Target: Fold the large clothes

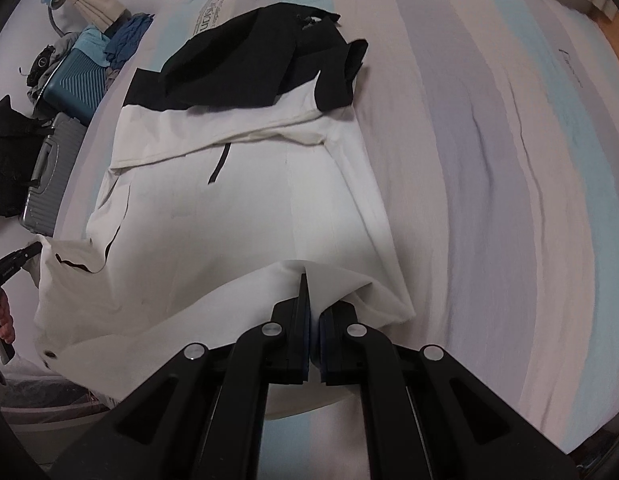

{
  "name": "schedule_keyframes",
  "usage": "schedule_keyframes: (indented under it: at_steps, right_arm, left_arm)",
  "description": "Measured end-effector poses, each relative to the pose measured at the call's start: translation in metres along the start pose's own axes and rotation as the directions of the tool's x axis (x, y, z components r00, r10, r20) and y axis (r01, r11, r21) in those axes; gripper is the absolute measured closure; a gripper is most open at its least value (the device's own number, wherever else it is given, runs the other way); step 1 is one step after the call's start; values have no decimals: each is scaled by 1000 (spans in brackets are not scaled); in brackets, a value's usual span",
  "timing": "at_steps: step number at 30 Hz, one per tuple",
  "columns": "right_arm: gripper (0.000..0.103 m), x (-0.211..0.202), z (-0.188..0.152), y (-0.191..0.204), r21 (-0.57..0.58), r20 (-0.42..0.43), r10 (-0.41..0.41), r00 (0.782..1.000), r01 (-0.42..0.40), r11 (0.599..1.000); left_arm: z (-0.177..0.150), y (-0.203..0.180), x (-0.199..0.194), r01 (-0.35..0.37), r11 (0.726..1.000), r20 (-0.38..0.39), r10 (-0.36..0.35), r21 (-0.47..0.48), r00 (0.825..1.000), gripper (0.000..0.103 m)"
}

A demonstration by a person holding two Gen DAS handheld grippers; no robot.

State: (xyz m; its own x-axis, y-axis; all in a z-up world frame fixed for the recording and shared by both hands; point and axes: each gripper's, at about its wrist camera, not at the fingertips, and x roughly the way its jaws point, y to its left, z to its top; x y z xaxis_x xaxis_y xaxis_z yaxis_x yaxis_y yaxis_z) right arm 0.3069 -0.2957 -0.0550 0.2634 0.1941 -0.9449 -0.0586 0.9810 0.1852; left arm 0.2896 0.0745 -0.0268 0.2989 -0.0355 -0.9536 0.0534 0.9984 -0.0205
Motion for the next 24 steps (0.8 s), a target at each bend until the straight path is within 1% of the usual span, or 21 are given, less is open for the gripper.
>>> schedule_keyframes:
  at_steps: [10, 15, 24]
  right_arm:
    - [101, -7, 31, 5, -19, 32, -34, 999, 35, 999]
    - [101, -13, 47, 4, 6, 58, -58, 997, 58, 998]
    - [101, -20, 86, 4, 38, 109, -116, 987, 113, 993]
  left_arm:
    - [28, 5, 3, 7, 1000, 5, -7, 0, 1000, 101]
    - [43, 8, 1, 6, 1000, 13, -6, 7, 1000, 101]
    - [86, 18, 3, 7, 999, 28, -8, 46, 1000, 101]
